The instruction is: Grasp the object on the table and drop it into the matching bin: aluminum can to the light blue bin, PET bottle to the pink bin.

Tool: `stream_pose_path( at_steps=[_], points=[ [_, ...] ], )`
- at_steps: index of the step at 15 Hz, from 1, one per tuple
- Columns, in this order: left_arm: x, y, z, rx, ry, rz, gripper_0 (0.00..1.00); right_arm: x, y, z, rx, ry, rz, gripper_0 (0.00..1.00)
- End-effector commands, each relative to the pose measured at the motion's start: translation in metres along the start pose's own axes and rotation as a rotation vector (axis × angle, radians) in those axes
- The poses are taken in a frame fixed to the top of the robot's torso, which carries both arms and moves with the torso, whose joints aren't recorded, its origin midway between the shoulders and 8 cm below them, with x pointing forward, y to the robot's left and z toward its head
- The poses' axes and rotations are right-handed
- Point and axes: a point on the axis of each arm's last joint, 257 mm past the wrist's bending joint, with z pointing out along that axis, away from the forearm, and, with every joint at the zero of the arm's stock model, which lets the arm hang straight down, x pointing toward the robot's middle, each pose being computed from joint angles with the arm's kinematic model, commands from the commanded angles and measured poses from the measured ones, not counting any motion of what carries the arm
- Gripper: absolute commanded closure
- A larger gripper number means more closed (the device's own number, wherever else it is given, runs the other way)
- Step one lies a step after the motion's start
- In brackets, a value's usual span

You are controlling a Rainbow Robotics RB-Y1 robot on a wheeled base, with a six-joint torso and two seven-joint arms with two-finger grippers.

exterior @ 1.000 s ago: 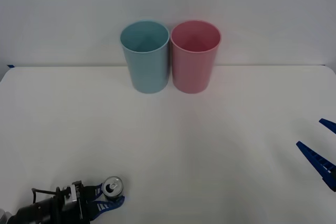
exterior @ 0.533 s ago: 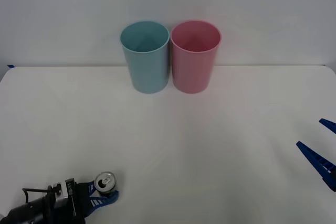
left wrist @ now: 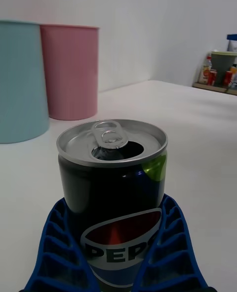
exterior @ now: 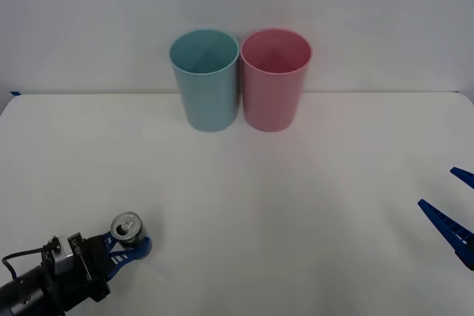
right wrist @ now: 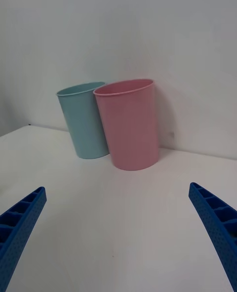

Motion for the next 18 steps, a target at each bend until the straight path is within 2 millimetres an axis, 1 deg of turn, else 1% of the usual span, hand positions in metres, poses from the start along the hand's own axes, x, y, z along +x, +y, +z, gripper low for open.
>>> stream_pose_path(
  at_steps=[1, 6, 7, 9, 13, 15, 16, 18],
  points=[
    [-0.030, 0.019, 0.003, -0.069, -0.030, -0.028, 1.00, 0.000, 0.000, 0.000, 0.000, 0.000, 0.000, 0.00],
    [-0.084, 0.048, 0.007, -0.158, -0.108, -0.041, 1.00, 0.000, 0.000, 0.000, 0.000, 0.000, 0.000, 0.00],
    [-0.098, 0.057, 0.009, -0.189, -0.129, -0.034, 1.00, 0.000, 0.000, 0.000, 0.000, 0.000, 0.000, 0.00],
    [-0.119, 0.070, 0.010, -0.227, -0.153, -0.039, 1.00, 0.000, 0.000, 0.000, 0.000, 0.000, 0.000, 0.00],
    [-0.175, 0.091, 0.031, -0.257, -0.181, -0.053, 1.00, 0.000, 0.000, 0.000, 0.000, 0.000, 0.000, 0.00],
    [-0.188, 0.106, 0.034, -0.262, -0.172, -0.034, 1.00, 0.000, 0.000, 0.000, 0.000, 0.000, 0.000, 0.00],
    [-0.199, 0.114, 0.040, -0.259, -0.172, -0.029, 1.00, 0.000, 0.000, 0.000, 0.000, 0.000, 0.000, 0.00],
    [-0.213, 0.121, 0.050, -0.241, -0.169, -0.023, 1.00, 0.000, 0.000, 0.000, 0.000, 0.000, 0.000, 0.00]
  ],
)
